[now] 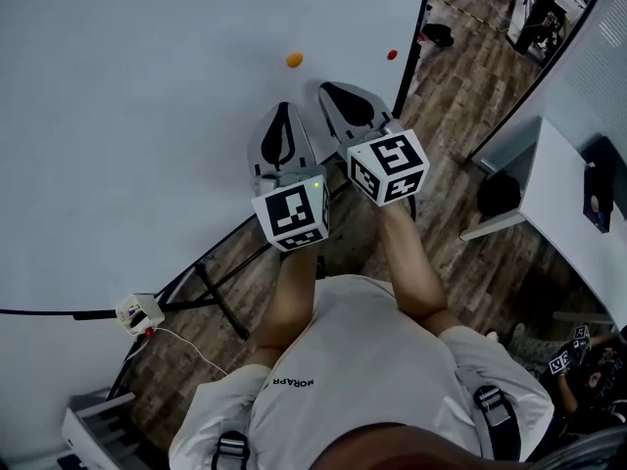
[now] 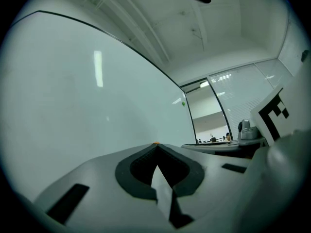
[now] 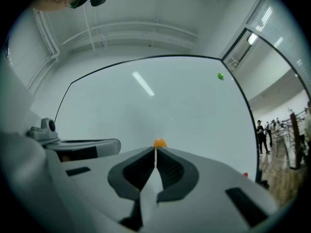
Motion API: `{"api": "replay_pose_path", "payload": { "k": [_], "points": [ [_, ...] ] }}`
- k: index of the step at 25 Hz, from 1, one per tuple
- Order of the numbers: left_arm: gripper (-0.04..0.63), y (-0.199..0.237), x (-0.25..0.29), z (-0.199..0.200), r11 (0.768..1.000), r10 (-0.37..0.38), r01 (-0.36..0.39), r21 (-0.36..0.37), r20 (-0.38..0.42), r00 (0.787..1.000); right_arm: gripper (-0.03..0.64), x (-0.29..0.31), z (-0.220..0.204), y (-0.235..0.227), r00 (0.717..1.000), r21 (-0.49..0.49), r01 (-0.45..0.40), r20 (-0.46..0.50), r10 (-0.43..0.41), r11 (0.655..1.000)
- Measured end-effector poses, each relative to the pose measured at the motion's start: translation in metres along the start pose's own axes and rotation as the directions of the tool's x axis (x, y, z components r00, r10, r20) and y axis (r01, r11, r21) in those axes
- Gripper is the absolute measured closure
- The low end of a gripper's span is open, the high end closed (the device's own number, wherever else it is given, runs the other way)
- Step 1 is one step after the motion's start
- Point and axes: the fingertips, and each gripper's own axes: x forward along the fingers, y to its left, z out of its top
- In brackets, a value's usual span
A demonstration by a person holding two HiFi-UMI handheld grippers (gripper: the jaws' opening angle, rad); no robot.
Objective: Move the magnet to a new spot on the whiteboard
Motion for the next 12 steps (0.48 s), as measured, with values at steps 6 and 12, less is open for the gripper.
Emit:
{"api": "replay_pose_path", "payload": {
  "k": [6, 12],
  "points": [
    [0.592, 0.004, 0.003, -0.005, 1.000, 0.015, -0.015, 0.015, -0.006, 1.000, 0.601, 0.007, -0.003, -0.002, 1.000, 0.011, -0.016, 0.006, 0.016, 1.000],
    [0.592, 0.005, 0.005, -0.006, 0.999, 0.019, -0.018, 0.037, -0.008, 1.000, 0.601, 0.015, -0.006, -0.004, 1.000, 0.013, -0.018, -0.004, 0.018, 1.000]
  ]
}}
